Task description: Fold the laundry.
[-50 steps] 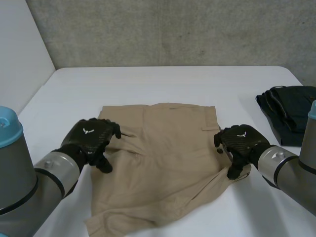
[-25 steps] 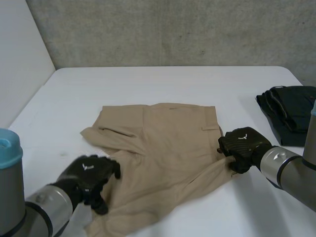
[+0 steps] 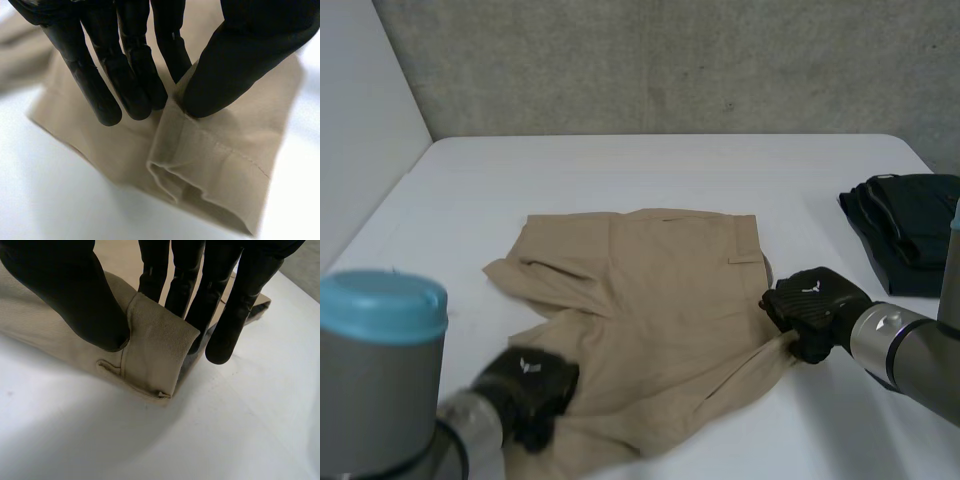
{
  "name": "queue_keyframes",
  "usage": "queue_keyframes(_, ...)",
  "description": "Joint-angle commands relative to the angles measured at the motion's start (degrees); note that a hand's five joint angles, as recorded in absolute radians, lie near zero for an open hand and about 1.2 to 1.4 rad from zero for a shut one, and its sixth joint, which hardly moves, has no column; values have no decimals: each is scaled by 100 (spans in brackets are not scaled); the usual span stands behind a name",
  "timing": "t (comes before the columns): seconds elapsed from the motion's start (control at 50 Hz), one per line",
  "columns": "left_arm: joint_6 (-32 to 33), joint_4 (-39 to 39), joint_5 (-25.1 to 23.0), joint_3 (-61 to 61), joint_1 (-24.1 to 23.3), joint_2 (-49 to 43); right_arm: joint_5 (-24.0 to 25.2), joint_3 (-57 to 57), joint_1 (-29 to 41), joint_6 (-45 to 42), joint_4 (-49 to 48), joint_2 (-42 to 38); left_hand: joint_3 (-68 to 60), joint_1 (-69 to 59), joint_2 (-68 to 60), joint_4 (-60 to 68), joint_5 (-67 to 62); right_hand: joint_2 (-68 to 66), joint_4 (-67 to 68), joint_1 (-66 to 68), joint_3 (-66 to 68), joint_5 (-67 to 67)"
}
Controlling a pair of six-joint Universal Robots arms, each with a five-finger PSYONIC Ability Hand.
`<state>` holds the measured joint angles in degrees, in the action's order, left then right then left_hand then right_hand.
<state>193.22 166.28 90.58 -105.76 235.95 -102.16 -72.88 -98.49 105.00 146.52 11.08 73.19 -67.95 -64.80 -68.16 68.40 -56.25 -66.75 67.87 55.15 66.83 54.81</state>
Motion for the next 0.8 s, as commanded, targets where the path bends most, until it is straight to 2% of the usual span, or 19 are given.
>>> queue_keyframes(0.02,1041,817,100,1609,592,-620,-42,971,47,-318,404,-67,-1205,-1520,-1184,1160,-1375,-1325,1213,2485,1317,1519)
queue_keyframes(0.12,1471,2037,319,2926,768,-1471,-322,2374,117,498,-183,-803,-1205,-1520,-1184,1160,-1375,-1325,1213,2485,1317,1519)
queue_keyframes(0.18,1753,2434,416,3559,812,-1989,-542,3306,213,736,-378,-1383,-1205,-1520,-1184,1160,-1375,-1325,1213,2485,1317,1519)
queue_keyframes(0.32,2114,3015,399,4317,865,-2931,-947,5048,556,746,-606,-2773,-1205,-1520,-1184,1160,-1375,-1325,1213,2485,1317,1519)
queue_keyframes(0.34,2167,3242,390,4457,882,-3141,-973,5424,592,781,-755,-3158,-1205,-1520,-1184,1160,-1375,-1325,1213,2485,1317,1519)
queue_keyframes(0.46,2325,3903,390,4792,900,-3810,-1026,6411,618,720,-1283,-4268,-1205,-1520,-1184,1160,-1375,-1325,1213,2485,1317,1519)
queue_keyframes(0.5,2413,4219,381,4749,900,-3908,-1053,6684,645,720,-1301,-4541,-1205,-1520,-1184,1160,-1375,-626,514,1786,618,820)
queue_keyframes(0.52,2431,4350,390,4722,900,-3916,-1079,6755,653,737,-1301,-4594,-607,-922,-586,563,-778,-208,97,1368,201,403)
queue_keyframes(0.54,2448,4482,399,4670,900,-3917,-1149,6790,662,763,-1293,-4612,1230,915,1251,-1275,1060,879,-990,282,-886,-684)
queue_keyframes(0.56,2457,4753,408,4495,900,-3882,-1349,6791,688,824,-1266,-4551,5795,5480,5816,-5840,5625,5119,-5231,-3959,-5127,-4925)
queue_keyframes(0.58,2448,4904,408,4363,891,-3829,-1465,6764,697,842,-1249,-4489,5462,5147,5483,-5507,5292,5675,-5787,-4515,-5683,-5481)
queue_keyframes(0.6,2457,5045,399,4223,891,-3750,-1588,6729,697,869,-1205,-4384,5005,4690,5026,-5049,4835,5675,-5787,-4515,-5683,-5481)
queue_keyframes(0.62,2457,5194,399,4082,891,-3645,-1702,6668,689,895,-1152,-4270,5650,5335,5671,-5694,5479,5675,-5787,-4515,-5683,-5481)
queue_keyframes(0.66,2448,5607,399,3625,891,-3197,-1914,6317,671,983,-959,-3779,5795,5480,5816,-5840,5625,5675,-5787,-4515,-5683,-5481)
queue_keyframes(0.7,2448,5801,408,3309,891,-2890,-1923,5896,645,1071,-888,-3392,5795,5480,5816,-5840,5625,5675,-5787,-4515,-5683,-5481)
queue_keyframes(0.8,2334,5925,469,2227,847,-1782,-1475,4182,601,1177,-818,-1757,5795,5480,5816,-5840,5625,5675,-5787,-4515,-5683,-5481)
